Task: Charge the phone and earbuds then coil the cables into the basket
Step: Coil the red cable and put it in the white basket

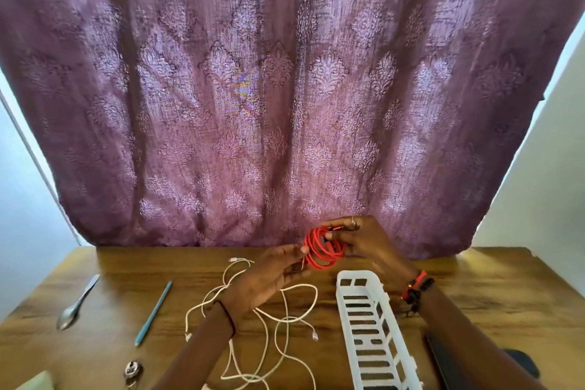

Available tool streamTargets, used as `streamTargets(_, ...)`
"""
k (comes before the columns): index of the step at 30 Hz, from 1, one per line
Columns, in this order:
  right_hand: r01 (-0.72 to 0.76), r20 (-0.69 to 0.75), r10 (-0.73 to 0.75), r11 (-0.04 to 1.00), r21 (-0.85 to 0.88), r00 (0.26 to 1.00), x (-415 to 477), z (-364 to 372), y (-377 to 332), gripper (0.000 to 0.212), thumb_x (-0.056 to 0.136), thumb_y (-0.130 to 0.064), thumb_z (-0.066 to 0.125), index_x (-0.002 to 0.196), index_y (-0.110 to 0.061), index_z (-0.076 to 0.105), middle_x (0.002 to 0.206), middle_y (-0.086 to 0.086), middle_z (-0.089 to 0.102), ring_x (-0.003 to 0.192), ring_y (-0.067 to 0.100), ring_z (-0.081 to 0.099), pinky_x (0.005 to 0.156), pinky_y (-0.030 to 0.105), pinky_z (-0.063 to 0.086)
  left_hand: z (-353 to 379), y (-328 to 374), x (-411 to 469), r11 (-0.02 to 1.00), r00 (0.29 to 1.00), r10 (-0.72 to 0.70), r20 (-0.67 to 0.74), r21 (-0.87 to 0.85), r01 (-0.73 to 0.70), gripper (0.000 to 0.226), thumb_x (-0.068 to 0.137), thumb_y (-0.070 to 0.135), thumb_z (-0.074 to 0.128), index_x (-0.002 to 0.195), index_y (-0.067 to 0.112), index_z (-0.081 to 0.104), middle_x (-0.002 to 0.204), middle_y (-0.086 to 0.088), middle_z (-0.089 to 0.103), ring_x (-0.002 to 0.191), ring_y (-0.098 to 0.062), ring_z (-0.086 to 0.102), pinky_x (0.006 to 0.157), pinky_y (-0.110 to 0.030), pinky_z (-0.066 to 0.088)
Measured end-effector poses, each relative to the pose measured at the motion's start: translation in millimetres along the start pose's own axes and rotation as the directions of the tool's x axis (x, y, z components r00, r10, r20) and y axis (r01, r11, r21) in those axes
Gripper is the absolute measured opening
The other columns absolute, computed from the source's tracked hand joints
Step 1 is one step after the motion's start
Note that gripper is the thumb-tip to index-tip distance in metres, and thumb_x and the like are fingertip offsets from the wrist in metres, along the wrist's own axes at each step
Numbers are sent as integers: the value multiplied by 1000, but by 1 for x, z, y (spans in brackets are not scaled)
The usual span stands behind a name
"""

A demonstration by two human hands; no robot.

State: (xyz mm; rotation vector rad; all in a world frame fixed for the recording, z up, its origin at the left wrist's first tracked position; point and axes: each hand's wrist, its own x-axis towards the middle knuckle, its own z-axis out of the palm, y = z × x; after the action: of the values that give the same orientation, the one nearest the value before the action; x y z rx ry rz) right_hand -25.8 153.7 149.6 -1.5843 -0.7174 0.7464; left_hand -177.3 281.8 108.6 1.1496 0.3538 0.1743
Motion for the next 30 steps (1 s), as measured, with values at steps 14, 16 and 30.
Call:
streamTargets(14,149,77,-134,962,-231,988,6,-8,5,28,72,0,74,83,-26,76,83,11,74,76,19,59,75,32,44,12,-19,1,972,1000,6,10,235,-9,9,83,26,66,82,17,65,79,4,67,83,-13,59,84,-28,49)
streamTargets(16,173,118,-144,940,-294,982,6,-12,3,25,74,0,73,94,-14,75,87,10,74,76,9,63,73,19,46,8,-15,1,984,995,-77,62,164,66,23,84,37,60,95,20,68,97,0,70,97,-15,63,95,-36,47)
streamTargets(30,-89,154,91,996,-18,984,5,-34,32,43,74,-10,76,115,-12,63,110,14,69,101,27,66,91,40,53,23,-15,21,995,995,-96,2,3,96,22,88,16,59,105,3,64,92,-11,73,79,-19,71,70,-30,58)
